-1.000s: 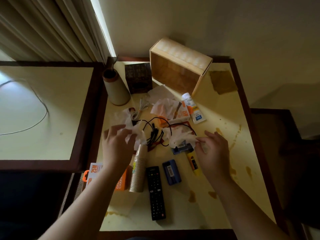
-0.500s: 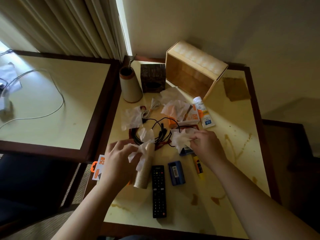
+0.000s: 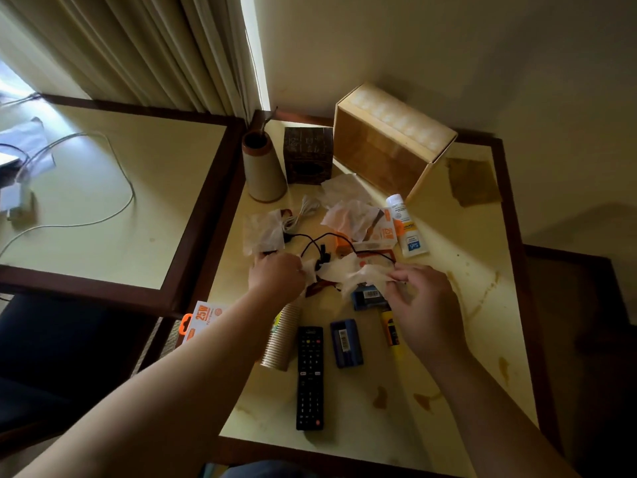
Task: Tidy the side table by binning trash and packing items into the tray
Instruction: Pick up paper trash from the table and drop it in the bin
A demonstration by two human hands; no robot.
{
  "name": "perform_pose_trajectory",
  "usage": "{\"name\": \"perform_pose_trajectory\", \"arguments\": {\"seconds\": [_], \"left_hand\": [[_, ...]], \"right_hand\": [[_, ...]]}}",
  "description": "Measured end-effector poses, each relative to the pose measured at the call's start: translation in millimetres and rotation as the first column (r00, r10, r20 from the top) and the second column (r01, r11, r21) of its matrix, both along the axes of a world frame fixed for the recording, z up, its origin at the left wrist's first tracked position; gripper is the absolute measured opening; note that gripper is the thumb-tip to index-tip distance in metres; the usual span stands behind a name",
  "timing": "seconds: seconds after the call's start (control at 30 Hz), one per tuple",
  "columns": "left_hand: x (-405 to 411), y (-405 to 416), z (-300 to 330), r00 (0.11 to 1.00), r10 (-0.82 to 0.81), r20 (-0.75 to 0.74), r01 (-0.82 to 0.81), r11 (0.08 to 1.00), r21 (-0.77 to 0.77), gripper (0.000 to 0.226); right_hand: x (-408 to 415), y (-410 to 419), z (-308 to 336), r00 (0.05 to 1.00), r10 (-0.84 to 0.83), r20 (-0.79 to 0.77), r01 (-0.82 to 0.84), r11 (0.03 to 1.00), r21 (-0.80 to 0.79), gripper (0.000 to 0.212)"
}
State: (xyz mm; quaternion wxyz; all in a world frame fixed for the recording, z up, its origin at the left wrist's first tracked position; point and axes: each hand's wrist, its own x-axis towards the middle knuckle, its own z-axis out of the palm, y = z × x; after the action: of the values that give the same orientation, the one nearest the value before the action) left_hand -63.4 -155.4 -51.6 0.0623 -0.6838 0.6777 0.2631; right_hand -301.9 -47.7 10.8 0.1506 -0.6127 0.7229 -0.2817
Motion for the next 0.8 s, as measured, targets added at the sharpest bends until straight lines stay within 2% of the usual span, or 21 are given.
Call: {"name": "perform_pose_trajectory", "arguments": {"seconds": [0.07,0.17,0.27,0.37,0.5,0.6,0.8], "left_hand": [[-6,-3,0,0.999,0.050,0.008,-0.051,0.999,0.012,0.027],[-13,-4,4,0.991,0.113,0.066,-0.113,0.994,0.000,0.020],[-15,2,11,0.988,0.130,0.084,-0.120,0.986,-0.116,0.015],[-12,17,28,0.991,0.137,0.004,-0.132,0.957,-0.257,0.021],[0,54,59,0.964,0.180,-0.194,-0.248,0.871,-0.424,0.021],[19,100,77,0.931,0.200,-0.307,-0.340,0.783,-0.522,0.017],[76,205,95,0.901,0.275,-0.337,-0.433,0.632,-0.643,0.017]], "right_hand": [[-3,4,2,1.000,0.006,-0.003,-0.006,1.000,-0.008,0.016],[-8,11,2,1.000,0.012,-0.010,-0.012,1.000,0.007,0.018],[-12,18,4,1.000,0.026,-0.006,-0.026,1.000,-0.001,0.017],[-14,22,6,0.999,0.039,-0.002,-0.039,0.999,-0.011,0.018],[-9,22,10,0.999,0.029,0.026,-0.028,0.999,-0.030,0.017],[5,19,19,0.994,0.072,0.077,-0.061,0.990,-0.128,0.018],[71,16,47,0.948,0.283,0.145,-0.220,0.913,-0.343,0.015]]}}
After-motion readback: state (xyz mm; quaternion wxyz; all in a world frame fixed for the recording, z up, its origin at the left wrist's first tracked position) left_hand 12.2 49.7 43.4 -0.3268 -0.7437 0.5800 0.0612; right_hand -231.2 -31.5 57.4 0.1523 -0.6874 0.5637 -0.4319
